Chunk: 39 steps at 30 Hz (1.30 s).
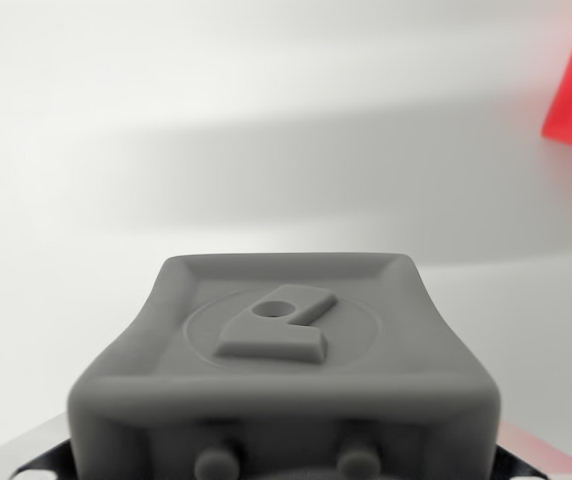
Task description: Destack cube
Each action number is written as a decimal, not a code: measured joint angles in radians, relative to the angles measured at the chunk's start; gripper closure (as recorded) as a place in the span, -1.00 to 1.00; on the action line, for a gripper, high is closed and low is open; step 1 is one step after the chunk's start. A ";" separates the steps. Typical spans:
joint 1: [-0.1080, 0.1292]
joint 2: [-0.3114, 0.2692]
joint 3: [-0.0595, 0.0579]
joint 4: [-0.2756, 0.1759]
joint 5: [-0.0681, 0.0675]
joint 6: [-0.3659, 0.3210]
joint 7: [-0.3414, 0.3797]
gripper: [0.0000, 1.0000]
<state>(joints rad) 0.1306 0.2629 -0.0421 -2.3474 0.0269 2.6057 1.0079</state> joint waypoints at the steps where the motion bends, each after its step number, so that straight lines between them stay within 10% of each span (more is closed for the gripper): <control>1: 0.004 0.000 0.000 -0.001 0.000 0.001 0.001 1.00; 39: 0.096 0.093 0.007 -0.025 -0.001 0.114 0.020 1.00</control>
<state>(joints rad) 0.2262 0.3558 -0.0347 -2.3723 0.0262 2.7200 1.0284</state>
